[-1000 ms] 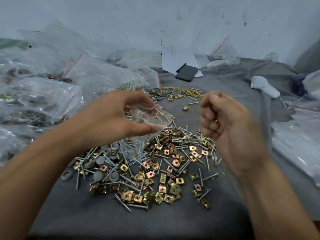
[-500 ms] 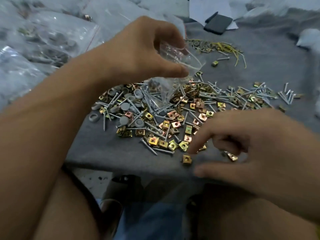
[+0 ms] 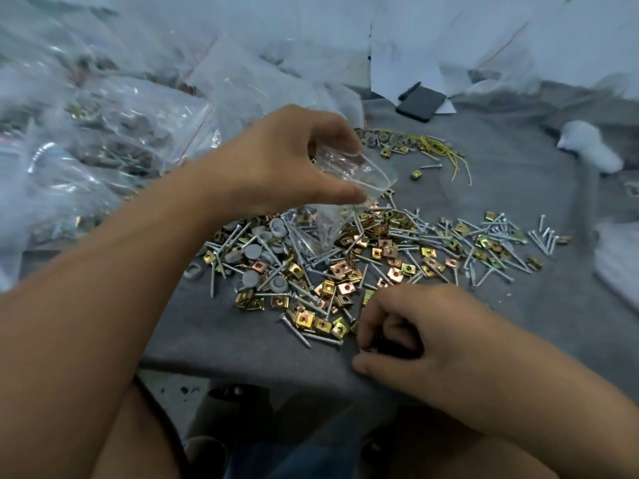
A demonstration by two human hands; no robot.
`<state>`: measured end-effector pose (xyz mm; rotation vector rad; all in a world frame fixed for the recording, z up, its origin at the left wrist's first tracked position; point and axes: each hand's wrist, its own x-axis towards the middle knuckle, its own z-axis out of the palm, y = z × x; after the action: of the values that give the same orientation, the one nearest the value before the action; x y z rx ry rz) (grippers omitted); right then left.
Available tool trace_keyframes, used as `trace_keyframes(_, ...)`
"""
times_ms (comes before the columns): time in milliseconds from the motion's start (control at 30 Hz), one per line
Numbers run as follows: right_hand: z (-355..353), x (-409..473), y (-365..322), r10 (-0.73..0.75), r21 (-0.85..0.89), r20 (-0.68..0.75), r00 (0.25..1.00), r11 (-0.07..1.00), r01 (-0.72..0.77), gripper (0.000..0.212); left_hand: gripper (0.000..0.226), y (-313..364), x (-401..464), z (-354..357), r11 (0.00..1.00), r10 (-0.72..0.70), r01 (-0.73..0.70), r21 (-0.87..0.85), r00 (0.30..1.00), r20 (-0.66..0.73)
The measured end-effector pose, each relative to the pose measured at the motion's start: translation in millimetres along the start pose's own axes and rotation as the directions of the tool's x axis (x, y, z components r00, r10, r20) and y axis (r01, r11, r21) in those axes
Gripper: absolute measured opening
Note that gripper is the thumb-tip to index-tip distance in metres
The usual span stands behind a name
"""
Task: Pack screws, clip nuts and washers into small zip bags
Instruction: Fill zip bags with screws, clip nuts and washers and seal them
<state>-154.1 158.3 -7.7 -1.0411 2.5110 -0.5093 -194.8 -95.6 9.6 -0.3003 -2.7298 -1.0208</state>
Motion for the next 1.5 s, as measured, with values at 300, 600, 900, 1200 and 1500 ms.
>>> trace_keyframes(300,-18,0,8,-0.165,0.081,0.033,0.986,0.983,0.162,0.024,0.055,0,2,5,0.998,-0.01,0.014,-0.055,0.998,0.07)
trace_keyframes(600,-83,69,-2,0.06,0.383,-0.518,0.853,0.908,0.168,0.015,0.054,-2,5,7,0.99,0.037,-0.019,-0.139,0.991,0.127)
trace_keyframes(900,-70,72,15,0.159,0.761,-0.446,0.881,0.585,0.28,0.029,0.055,-7,6,4,0.986,-0.008,0.02,-0.164,0.997,0.077)
trace_keyframes(1200,-58,67,23,0.282,0.881,-0.441,0.852,0.317,0.351,0.045,0.055,6,2,6,0.989,-0.03,0.049,-0.136,0.99,0.136)
trace_keyframes(1500,-53,61,15,0.193,0.722,-0.637,0.747,0.488,0.49,0.025,0.054,12,1,11,0.989,-0.032,0.055,-0.134,0.985,0.17)
